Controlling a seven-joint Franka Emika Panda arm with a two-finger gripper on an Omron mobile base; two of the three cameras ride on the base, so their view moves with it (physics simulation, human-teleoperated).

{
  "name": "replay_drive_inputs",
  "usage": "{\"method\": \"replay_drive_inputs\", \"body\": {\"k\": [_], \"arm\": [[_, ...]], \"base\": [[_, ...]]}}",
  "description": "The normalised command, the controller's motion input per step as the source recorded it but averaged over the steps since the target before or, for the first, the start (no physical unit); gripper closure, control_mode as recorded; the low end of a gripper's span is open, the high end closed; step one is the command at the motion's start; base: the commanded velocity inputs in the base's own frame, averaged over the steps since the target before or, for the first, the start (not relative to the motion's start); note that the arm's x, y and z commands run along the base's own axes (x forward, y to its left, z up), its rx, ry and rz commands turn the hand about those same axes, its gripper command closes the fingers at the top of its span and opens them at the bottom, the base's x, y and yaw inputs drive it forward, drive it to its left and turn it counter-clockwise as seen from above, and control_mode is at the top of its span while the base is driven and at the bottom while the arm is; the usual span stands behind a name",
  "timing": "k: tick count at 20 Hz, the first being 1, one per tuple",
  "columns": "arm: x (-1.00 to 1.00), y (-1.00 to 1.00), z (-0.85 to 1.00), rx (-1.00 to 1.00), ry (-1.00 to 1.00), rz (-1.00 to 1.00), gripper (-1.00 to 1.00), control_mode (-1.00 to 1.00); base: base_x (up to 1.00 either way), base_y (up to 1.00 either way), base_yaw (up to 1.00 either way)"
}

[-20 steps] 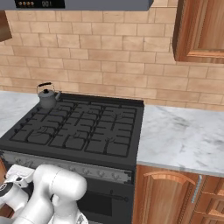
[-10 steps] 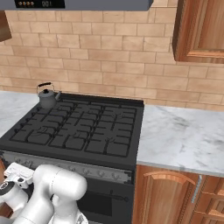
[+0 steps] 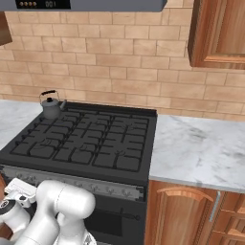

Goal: The kettle is done boiling. Turn off the stove, then wait for 300 timesteps before moving the kettle to the dining table.

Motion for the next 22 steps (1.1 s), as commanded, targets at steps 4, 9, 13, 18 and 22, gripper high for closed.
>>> {"method": "replay_drive_inputs", "body": {"k": [4,9,13,18,22], "arm": [[-0.26,0.09,0.00,0.04,0.00,0.00,-1.00,-1.00],[0.00,0.17,0.00,0.02,0.00,0.03,-1.00,-1.00],[-0.10,0.02,0.00,0.03,0.00,0.05,-1.00,-1.00],[-0.47,0.00,0.12,0.06,-0.04,0.00,-1.00,-1.00],[-0.50,0.00,0.41,0.05,-0.09,0.00,-1.00,-1.00]], "base": [[0.00,0.00,0.00],[0.00,0.00,0.00],[0.00,0.00,0.00],[0.00,0.00,0.00],[0.00,0.00,0.00]]}}
